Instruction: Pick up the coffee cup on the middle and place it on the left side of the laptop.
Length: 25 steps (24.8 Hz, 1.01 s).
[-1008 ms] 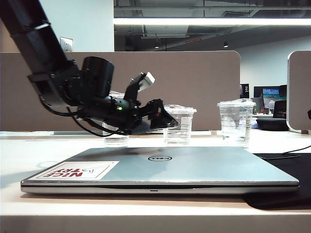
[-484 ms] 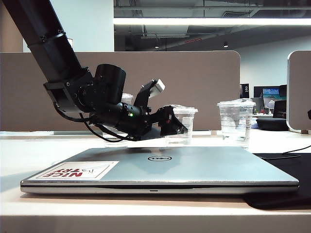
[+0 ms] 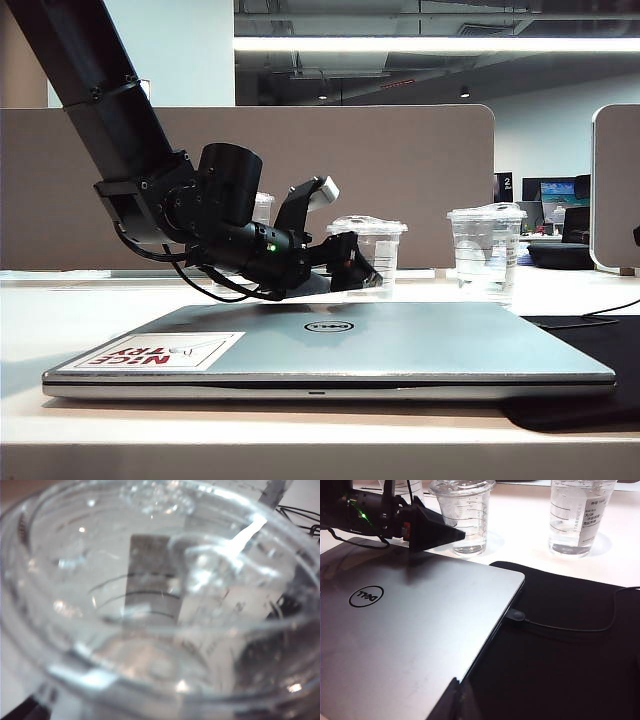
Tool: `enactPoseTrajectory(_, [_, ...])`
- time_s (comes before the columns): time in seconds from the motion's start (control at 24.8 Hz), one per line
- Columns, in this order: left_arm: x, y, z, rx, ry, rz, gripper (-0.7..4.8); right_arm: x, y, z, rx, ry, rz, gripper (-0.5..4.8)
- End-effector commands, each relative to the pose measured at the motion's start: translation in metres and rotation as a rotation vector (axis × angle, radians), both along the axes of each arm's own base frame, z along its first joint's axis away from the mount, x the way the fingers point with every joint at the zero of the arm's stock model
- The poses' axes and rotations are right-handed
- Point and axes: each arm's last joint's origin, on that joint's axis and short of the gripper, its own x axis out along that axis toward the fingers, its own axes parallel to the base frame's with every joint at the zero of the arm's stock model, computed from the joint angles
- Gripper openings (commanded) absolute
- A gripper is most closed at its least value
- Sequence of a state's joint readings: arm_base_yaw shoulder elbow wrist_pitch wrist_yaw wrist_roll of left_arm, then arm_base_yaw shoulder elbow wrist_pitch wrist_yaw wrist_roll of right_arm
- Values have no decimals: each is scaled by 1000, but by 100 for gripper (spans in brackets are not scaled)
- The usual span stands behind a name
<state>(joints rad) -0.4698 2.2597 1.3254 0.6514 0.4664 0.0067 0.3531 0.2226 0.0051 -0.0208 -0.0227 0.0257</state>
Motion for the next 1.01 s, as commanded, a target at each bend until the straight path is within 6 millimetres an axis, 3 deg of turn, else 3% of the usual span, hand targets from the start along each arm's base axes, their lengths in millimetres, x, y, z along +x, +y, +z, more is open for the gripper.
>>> enactPoseTrajectory(0.04, [1,-6,10,-30,-65,-9,479,0,0,0,5,-15,-1,-5])
enactPoseTrajectory(0.85, [12,-20,7,-33,-58,-23,479,0,0,0,4,-14,-1,-5])
enactPoseTrajectory(0.97, [12,-20,7,-34,-59,-23,433,0,0,0,4,-14,-1,-5])
enactPoseTrajectory(1.01, [12,-20,7,-34,-60,-23,370,0,0,0,4,-14,-1,-5])
